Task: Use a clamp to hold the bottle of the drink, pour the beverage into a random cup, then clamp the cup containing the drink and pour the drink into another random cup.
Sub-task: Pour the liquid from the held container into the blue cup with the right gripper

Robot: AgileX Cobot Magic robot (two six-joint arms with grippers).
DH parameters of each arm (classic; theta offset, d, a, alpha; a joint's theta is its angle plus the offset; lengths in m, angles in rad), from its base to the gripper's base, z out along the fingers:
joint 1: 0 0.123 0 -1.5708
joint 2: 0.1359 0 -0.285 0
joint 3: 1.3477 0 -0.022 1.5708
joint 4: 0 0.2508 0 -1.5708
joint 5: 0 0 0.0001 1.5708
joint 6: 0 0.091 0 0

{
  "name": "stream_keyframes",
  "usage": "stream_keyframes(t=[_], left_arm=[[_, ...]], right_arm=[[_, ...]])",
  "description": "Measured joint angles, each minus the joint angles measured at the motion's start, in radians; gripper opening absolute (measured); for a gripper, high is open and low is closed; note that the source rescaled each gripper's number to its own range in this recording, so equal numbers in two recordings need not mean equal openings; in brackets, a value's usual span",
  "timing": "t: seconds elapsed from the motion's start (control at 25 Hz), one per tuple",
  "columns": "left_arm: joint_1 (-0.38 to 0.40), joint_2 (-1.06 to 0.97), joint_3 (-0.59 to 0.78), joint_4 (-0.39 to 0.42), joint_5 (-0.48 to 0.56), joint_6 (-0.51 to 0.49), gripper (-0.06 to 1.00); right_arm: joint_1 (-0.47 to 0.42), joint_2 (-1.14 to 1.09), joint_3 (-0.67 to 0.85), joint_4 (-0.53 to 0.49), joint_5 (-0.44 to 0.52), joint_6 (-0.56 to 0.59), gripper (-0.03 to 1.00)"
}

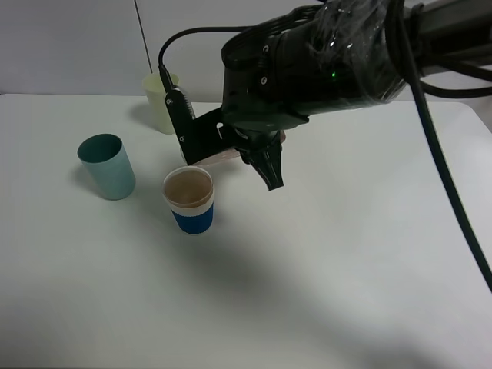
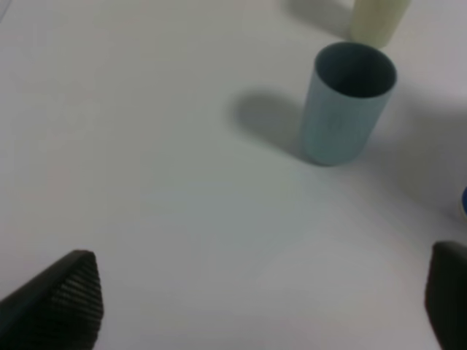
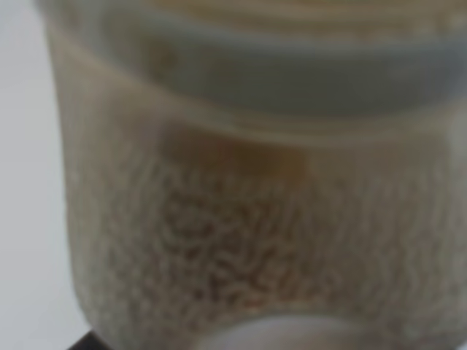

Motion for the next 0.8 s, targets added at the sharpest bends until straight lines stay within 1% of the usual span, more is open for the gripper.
stream_keyframes(t=[0.52, 0.72, 0.8], left_arm=[[0.000, 0.000, 0.000, 0.000, 0.000, 0.000, 0.66], [0.000, 0.000, 0.000, 0.000, 0.000, 0.000, 0.66], [0.000, 0.000, 0.000, 0.000, 0.000, 0.000, 0.66]], right_arm=[[0.002, 0.015, -0.002, -0.052, 0.019, 0.018, 0.00], [0.025, 0.034, -0.002, -0.052, 0.034, 0.018, 0.00], [0.031, 0.034, -0.003, -0.068, 0.043, 0.018, 0.00]])
